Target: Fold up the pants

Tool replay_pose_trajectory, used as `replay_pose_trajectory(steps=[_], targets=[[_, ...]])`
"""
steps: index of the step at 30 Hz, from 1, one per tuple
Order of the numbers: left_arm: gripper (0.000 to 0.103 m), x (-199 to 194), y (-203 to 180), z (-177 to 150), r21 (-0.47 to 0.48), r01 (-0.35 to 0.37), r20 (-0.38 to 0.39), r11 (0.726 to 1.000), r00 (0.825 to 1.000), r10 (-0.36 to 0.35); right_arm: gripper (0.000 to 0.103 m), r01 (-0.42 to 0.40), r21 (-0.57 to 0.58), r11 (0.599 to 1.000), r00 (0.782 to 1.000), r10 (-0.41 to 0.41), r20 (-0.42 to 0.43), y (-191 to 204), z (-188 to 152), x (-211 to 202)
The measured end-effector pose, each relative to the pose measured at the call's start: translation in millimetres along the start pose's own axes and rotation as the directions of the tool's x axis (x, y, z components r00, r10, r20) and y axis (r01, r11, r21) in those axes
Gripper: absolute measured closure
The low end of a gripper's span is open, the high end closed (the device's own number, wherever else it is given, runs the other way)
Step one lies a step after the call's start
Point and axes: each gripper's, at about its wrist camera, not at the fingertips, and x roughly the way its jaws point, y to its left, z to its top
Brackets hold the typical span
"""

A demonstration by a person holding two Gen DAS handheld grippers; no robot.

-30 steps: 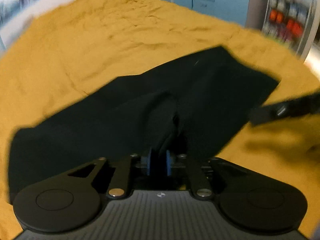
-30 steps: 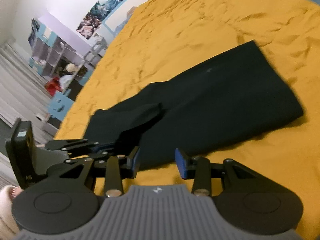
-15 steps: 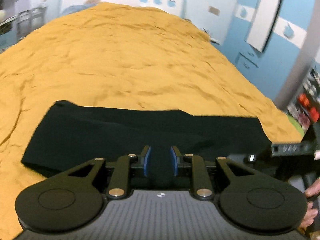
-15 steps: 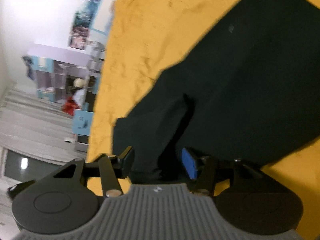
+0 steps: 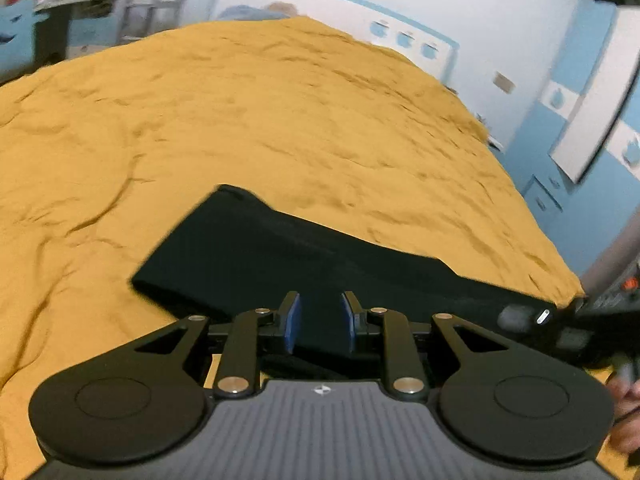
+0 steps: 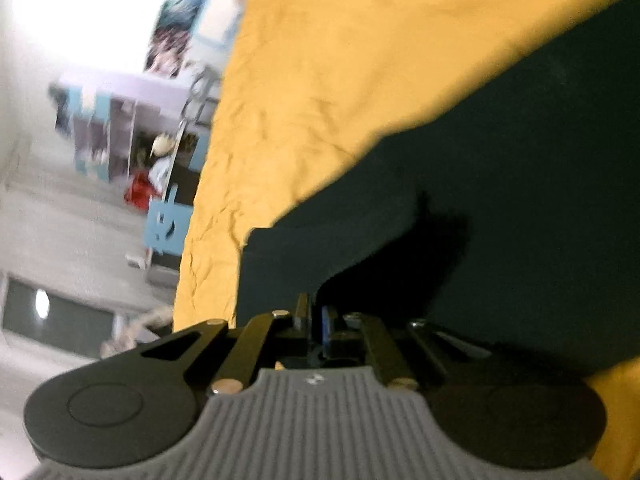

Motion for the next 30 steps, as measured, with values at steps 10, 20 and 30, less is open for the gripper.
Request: replay_pose_trajectory(steps=[10,20,30], targets=[[0.077,-23,35,6,-0.102,-0.043,0.062,0.994,0.997,0.049,0.103,-0.032,-0.317,0.948,0.993,0.067,0.100,158,86,-65],[0.077,5,30,0,-0.016,-0.038,-0.009,0.999,0.999,0.038,0.103,0.221,-0.175,0.959,0.965,-0.189,0.184,51,127,-164],[0.077,42,22,-12,0.048,-0.083,-0.111,0.995,0.990,0.088,0.103,0.391,0.030,0.920,0.914,-0.392,0.102,-87,115,-141]])
